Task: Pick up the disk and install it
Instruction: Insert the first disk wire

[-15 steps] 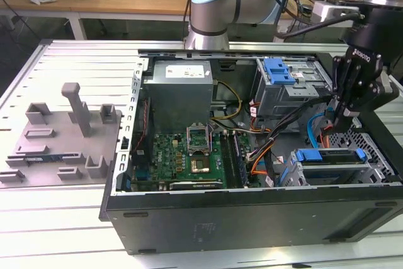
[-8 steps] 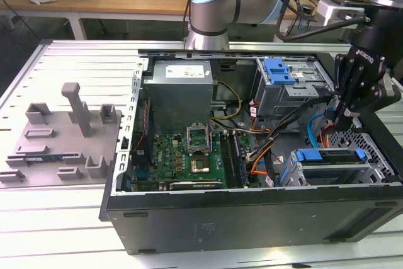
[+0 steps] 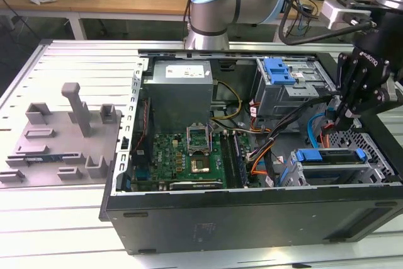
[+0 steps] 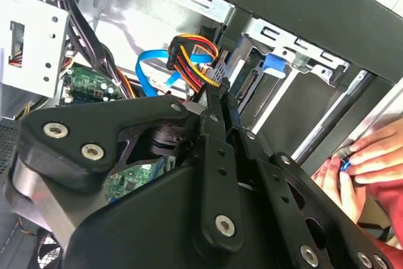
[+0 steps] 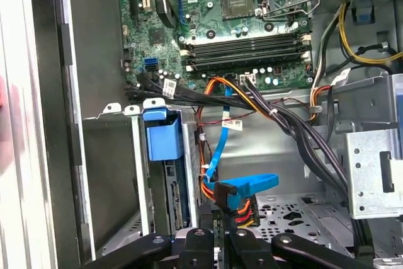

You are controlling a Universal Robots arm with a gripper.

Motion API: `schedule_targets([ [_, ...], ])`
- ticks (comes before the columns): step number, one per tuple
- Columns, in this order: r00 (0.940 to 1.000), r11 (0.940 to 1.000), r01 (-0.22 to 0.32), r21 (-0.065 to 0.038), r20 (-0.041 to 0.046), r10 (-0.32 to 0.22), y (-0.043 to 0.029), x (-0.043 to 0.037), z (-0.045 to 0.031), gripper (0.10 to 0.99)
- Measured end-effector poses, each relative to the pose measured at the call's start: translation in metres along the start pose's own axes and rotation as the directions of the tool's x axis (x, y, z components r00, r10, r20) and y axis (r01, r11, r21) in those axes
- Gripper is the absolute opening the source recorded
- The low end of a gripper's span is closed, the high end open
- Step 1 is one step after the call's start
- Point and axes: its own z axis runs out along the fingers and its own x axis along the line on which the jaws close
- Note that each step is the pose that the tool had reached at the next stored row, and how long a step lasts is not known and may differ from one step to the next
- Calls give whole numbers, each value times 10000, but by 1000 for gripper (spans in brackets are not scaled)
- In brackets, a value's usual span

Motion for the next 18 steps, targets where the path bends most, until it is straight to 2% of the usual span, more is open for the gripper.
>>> schedule_targets([
  [3, 9997, 9997, 233, 24, 65, -233, 0, 5, -7, 165],
  [5, 9991, 9992, 390, 40, 191, -391, 0, 8, -10, 165],
  [6, 9988, 9991, 416, 49, 265, -417, 0, 10, -12, 165],
  [7, 9981, 9989, 458, 66, 399, -460, -1, 13, -14, 165],
  [8, 9969, 9986, 524, 93, 585, -529, -1, 17, -15, 165],
  [12, 9941, 9975, 690, 155, 833, -701, -5, 57, -11, 165],
  [15, 9931, 9974, 701, 156, 929, -712, -14, 135, -2, 165],
  [18, 9931, 9974, 702, 156, 929, -714, -13, 136, -1, 165],
])
